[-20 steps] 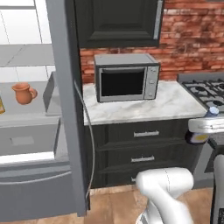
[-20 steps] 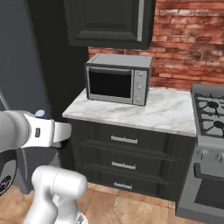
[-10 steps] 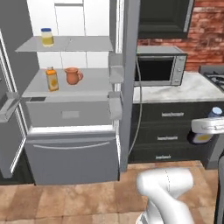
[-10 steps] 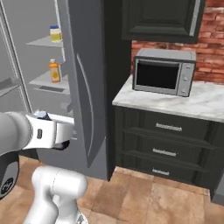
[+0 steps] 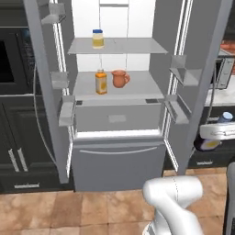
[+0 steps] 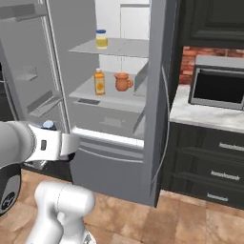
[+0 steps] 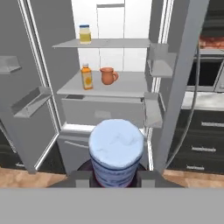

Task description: Place the mayonnaise and condiment bottle from the counter to the top shelf of the fridge. If the existing items in the fridge are on the top shelf, move them to other shelves.

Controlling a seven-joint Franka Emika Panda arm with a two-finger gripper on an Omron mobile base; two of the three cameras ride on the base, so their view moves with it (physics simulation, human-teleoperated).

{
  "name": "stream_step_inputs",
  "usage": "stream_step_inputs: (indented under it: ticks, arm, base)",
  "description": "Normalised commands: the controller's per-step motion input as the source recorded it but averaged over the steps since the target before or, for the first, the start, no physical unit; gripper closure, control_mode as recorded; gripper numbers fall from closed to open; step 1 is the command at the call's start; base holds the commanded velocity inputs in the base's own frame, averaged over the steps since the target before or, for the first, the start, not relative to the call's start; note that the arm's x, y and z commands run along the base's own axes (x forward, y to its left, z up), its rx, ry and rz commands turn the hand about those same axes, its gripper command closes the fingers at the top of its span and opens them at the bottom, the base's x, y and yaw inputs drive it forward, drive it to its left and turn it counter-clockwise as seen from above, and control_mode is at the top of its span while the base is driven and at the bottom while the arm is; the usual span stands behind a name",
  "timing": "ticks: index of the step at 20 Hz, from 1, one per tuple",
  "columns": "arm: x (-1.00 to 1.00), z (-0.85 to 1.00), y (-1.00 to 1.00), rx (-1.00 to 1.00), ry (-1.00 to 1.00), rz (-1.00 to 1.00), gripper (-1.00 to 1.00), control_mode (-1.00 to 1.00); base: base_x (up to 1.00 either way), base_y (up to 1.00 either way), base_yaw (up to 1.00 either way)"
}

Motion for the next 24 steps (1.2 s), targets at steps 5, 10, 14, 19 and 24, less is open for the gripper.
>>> stream_step_inputs:
  ticks: [5,10,14,19,24]
  arm:
    - [0.00,0.00,0.00,0.00,0.00,0.00,1.00,1.00]
    - [0.00,0.00,0.00,0.00,0.00,0.00,1.00,1.00]
    - [0.00,0.00,0.00,0.00,0.00,0.00,1.00,1.00]
    - [0.00,0.00,0.00,0.00,0.00,0.00,1.00,1.00]
    - [0.00,0.00,0.00,0.00,0.00,0.00,1.00,1.00]
  base:
    - [0.18,0.75,0.00]
    - [0.68,0.02,-0.04]
    - [0.82,0.00,-0.05]
    - [0.79,0.00,-0.08]
    - [0.78,0.00,-0.10]
